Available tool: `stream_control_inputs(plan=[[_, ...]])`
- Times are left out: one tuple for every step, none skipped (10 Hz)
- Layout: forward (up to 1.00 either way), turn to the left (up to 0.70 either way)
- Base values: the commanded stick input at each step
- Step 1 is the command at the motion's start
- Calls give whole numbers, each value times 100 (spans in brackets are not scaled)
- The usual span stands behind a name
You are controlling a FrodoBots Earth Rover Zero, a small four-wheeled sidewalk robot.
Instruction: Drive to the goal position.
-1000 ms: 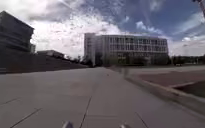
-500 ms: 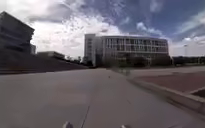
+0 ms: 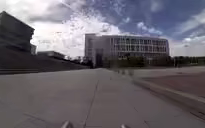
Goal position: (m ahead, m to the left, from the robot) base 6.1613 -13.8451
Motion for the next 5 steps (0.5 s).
stream_control_inputs(plan=[[100, -1], [100, -2], [100, -3], [100, -4], [100, -4]])
